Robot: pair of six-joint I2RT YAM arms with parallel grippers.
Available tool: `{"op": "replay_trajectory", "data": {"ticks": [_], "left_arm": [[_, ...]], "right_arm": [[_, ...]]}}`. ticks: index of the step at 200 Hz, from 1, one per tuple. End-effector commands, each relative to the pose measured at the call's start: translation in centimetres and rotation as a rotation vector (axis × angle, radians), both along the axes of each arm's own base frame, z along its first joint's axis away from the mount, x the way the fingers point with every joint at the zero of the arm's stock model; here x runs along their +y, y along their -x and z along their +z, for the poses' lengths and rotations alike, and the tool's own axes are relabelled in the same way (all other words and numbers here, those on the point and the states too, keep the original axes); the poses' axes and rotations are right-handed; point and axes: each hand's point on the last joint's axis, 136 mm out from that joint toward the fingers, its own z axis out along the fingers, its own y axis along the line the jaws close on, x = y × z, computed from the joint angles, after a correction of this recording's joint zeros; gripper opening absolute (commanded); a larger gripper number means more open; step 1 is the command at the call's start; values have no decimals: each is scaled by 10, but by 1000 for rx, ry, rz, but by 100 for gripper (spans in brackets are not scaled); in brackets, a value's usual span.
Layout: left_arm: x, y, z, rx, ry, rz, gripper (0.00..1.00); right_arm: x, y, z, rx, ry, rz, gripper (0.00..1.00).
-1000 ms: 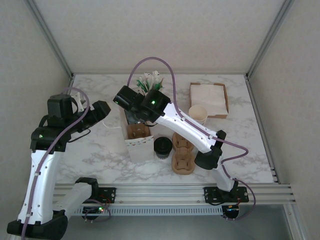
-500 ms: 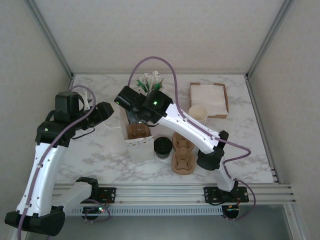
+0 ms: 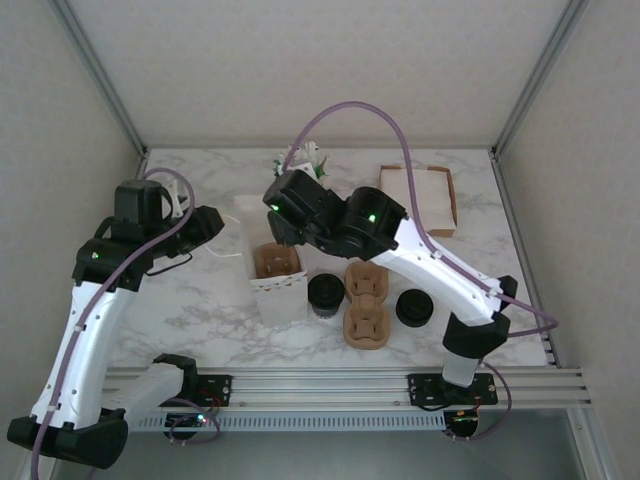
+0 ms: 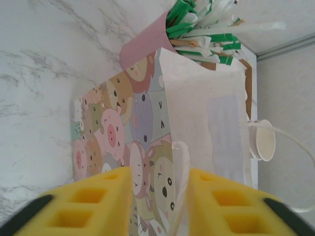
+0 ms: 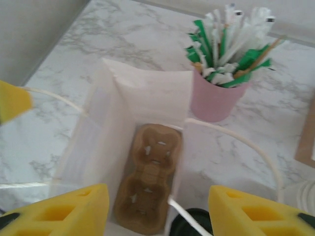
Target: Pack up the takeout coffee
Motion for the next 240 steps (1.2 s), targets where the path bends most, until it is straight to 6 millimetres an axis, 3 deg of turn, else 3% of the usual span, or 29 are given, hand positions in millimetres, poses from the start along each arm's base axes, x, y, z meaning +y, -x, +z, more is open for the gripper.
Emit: {"op": "replay_trajectory", "data": {"ticks": [1,15,48,71,141,174,196,210,227,240], "left_arm": [[19,3,11,-16,-41,118,10],[21,7,15,-33,-11,153,0],[33,23,25,-95,38,235,0],[39,34,23,-102,57,278,0],[45,36,-8,-28,16,308,0],[57,46,-1,-57,-23,338,13],[68,58,4,-82,-62,367,16],[72,62,4,-89,-75,375,25],[78,66,1,-87,-95,398,29],[83,69,0,-84,-119,409,51]], "right_arm": [[-26,-6,5,-72,30,-84,57],[-40,-5,2,-82,41,-120,57],[-63,-2,-7,-68,62,-167,57],[-76,-1,-23,-30,108,-200,58],[-89,16,-88,209,140,-170,61],[-86,38,-129,348,155,-151,66],[-82,47,-145,383,151,-153,68],[-78,51,-153,400,147,-153,69],[-75,53,-163,415,156,-164,70],[-72,54,-168,425,159,-172,71]]}}
